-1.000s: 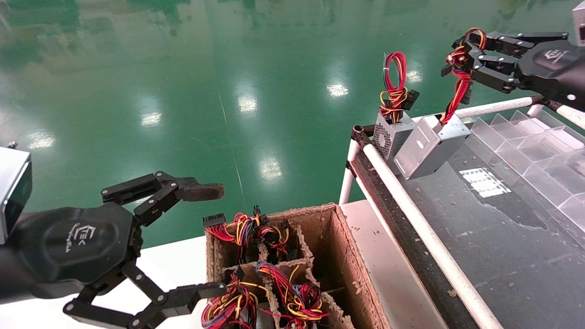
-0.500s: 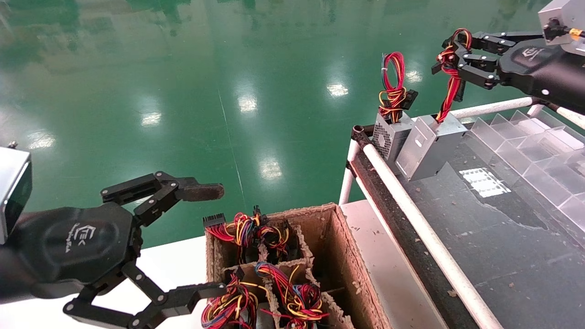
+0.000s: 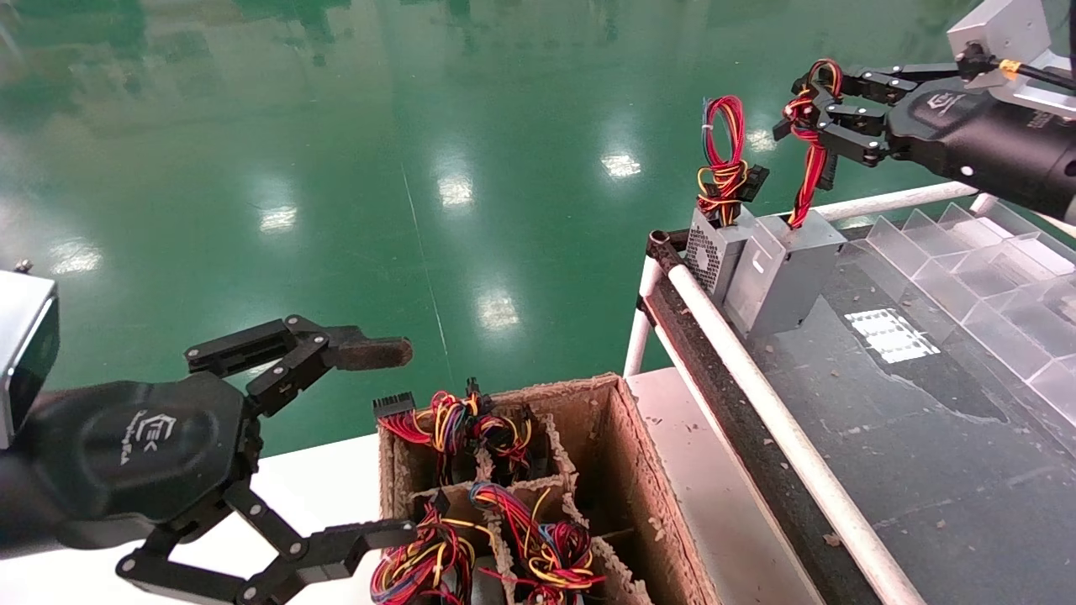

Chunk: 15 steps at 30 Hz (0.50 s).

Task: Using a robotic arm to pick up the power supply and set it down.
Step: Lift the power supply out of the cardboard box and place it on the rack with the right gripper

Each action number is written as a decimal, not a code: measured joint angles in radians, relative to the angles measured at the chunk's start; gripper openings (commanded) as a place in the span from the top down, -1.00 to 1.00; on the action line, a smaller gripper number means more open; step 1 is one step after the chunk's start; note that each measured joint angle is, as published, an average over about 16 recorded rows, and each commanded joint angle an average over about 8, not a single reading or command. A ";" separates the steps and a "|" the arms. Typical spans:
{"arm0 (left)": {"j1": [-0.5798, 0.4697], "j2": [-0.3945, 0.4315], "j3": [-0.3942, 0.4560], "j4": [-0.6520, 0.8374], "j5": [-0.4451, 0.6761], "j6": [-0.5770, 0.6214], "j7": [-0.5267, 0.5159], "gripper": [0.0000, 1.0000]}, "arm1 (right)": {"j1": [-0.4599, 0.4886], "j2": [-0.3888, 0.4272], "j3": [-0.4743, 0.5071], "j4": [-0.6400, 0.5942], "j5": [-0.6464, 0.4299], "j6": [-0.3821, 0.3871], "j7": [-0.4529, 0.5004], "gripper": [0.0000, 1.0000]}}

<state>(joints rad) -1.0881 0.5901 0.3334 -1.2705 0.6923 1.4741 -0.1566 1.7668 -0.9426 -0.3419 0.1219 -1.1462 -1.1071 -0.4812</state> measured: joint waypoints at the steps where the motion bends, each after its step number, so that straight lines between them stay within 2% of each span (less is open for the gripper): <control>1: 0.000 0.000 0.000 0.000 0.000 0.000 0.000 -1.00 | 0.003 -0.003 -0.001 -0.006 -0.001 0.002 -0.004 1.00; 15: 0.000 0.000 0.000 0.000 0.000 0.000 0.000 -1.00 | 0.032 -0.011 -0.006 -0.072 -0.011 0.022 -0.037 1.00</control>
<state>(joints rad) -1.0882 0.5899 0.3337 -1.2705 0.6921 1.4740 -0.1564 1.7987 -0.9538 -0.3478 0.0495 -1.1569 -1.0848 -0.5182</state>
